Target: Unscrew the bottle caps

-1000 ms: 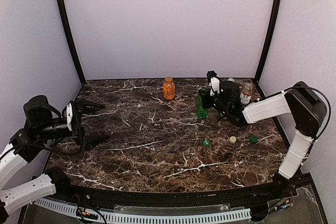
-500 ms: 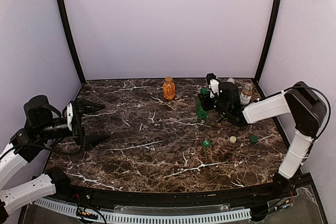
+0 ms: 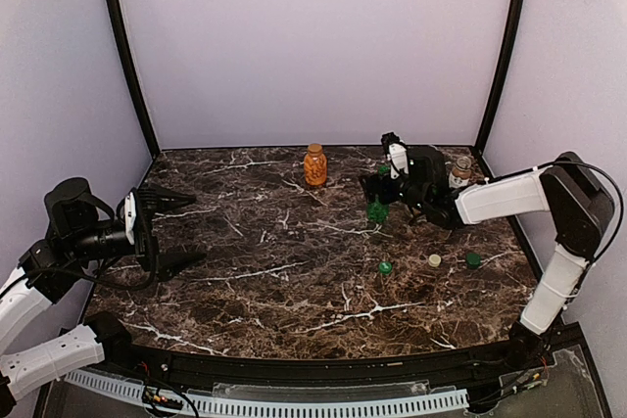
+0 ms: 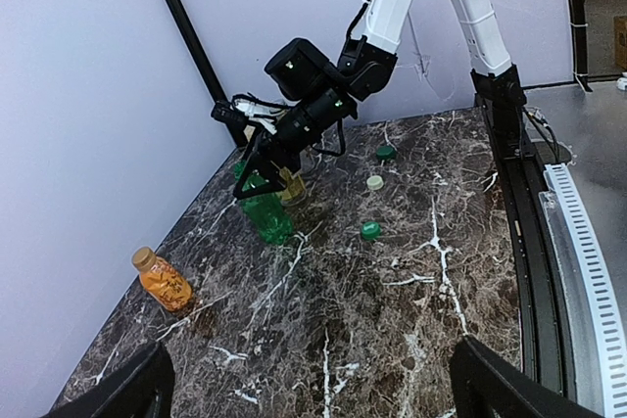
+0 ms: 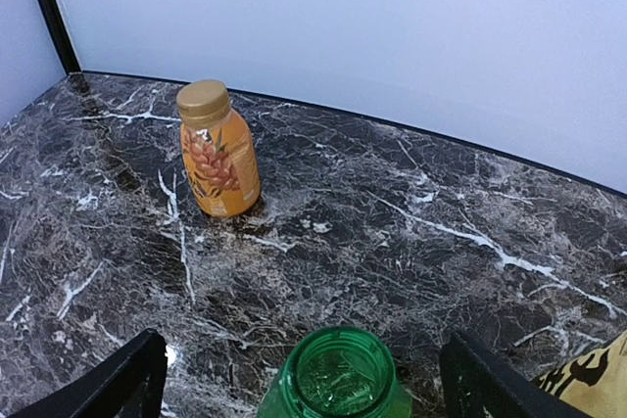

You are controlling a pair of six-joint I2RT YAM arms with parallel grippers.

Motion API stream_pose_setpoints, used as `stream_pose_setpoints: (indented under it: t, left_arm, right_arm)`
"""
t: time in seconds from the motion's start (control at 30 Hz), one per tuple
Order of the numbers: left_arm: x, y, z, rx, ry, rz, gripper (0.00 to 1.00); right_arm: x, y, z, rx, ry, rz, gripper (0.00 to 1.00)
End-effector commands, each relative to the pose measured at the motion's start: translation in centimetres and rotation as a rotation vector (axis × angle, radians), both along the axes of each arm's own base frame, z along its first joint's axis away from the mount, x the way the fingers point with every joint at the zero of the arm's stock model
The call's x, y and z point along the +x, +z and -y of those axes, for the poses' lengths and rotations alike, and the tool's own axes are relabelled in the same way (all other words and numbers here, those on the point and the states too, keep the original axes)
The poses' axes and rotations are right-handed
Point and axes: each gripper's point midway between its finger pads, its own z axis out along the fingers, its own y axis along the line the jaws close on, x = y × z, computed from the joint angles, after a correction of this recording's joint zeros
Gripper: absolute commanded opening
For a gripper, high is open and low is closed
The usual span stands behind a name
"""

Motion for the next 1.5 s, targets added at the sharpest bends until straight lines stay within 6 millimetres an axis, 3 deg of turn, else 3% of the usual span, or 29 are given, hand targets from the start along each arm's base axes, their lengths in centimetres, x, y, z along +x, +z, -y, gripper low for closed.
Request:
stream_pose_setpoints:
  t: [0.0, 0.33, 0.5, 0.6, 0.73, 0.8, 1.03, 1.2, 1.3, 1.47]
  left_arm:
    - [-0.1, -0.5, 0.1, -0.001, -0.011, 0.001, 0.99]
    - [0.1, -0.9, 0.0, -0.004, -0.002, -0.007, 0.99]
    - [1.5, -1.7, -0.5, -0.038, 0.089, -0.083, 0.99]
    - [3.6, -2.6, -1.8, -0.085, 0.221, -0.156, 0.99]
    - [6.1, -5.0, -4.0, -0.162, 0.397, -0.279, 0.99]
    - [7.0, -6.1, -5.0, -0.187, 0.463, -0.309, 0.99]
    - [6.8, -8.1, -5.4, -0.166, 0.463, -0.301, 0.99]
    - [6.7, -8.5, -5.4, -0.172, 0.462, -0.300, 0.99]
    - [6.7, -8.4, -5.3, -0.177, 0.457, -0.296, 0.99]
    - [6.7, -8.3, -5.2, -0.189, 0.452, -0.300, 0.99]
  right_arm:
    - [0.3, 4.3, -0.3, 0.006, 0.022, 0.059, 0.98]
    - [1.0, 10.6, -2.5, -0.020, 0.119, 0.066, 0.99]
    - [3.2, 12.4, -5.3, 0.008, 0.141, -0.091, 0.94]
    - [4.9, 11.4, -6.9, 0.007, 0.125, -0.224, 0.91]
    - [6.9, 10.1, -9.5, 0.040, 0.142, -0.272, 0.91]
    - [8.3, 8.4, -11.1, 0.043, 0.158, -0.287, 0.91]
    - [12.2, 7.1, -15.6, 0.012, 0.188, -0.172, 0.90]
    - [14.2, 3.5, -15.0, -0.050, 0.100, -0.151, 0.88]
    - [14.7, 1.0, -14.7, -0.090, 0.085, -0.167, 0.87]
    - [15.0, -1.2, -14.8, -0.118, 0.081, -0.180, 0.83]
